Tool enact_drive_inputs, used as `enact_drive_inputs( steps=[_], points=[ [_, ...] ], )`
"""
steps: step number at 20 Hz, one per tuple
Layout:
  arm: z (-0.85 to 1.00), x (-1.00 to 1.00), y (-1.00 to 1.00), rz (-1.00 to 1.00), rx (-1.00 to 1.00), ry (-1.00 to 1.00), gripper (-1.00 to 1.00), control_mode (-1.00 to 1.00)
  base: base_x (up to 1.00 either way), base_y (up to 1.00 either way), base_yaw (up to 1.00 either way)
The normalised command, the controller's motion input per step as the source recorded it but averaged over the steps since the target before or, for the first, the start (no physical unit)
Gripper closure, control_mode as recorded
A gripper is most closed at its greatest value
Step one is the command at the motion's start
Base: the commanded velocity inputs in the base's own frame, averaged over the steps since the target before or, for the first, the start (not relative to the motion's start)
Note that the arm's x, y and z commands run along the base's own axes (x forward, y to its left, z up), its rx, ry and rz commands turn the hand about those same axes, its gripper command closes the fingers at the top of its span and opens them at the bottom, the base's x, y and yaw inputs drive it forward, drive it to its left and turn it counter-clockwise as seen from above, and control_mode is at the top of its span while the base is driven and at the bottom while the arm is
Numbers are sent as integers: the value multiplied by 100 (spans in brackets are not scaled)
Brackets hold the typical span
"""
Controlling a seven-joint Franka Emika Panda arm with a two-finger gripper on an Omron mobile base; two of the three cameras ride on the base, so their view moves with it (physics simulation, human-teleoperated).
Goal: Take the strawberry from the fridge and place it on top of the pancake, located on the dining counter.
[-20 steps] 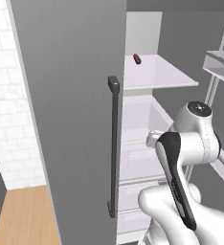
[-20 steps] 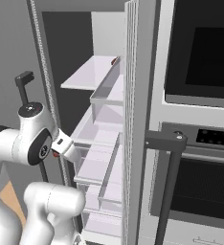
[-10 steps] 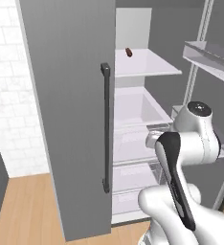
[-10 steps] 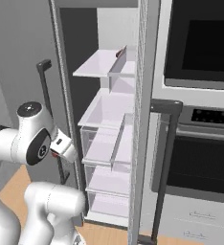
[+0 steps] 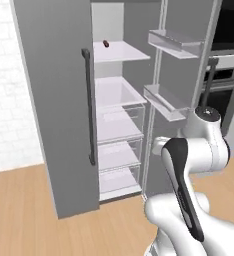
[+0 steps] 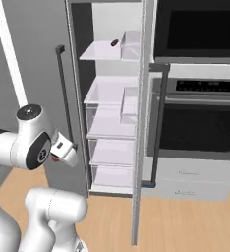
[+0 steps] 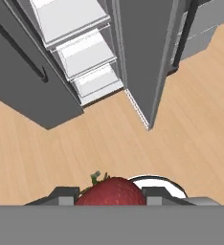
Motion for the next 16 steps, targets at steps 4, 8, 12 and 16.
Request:
enact_drive_inputs(
  steps=[4,8,12,16],
  points=[
    [0,0,0,0,0,0,100,100,-76,-32,-64],
    [0,0,0,0,0,0,100,100,-46,-43,-71],
    [0,0,0,0,0,0,100,100,-29,-53,-72],
    [0,0,0,0,0,0,100,100,-8,-76,-69]
  ],
)
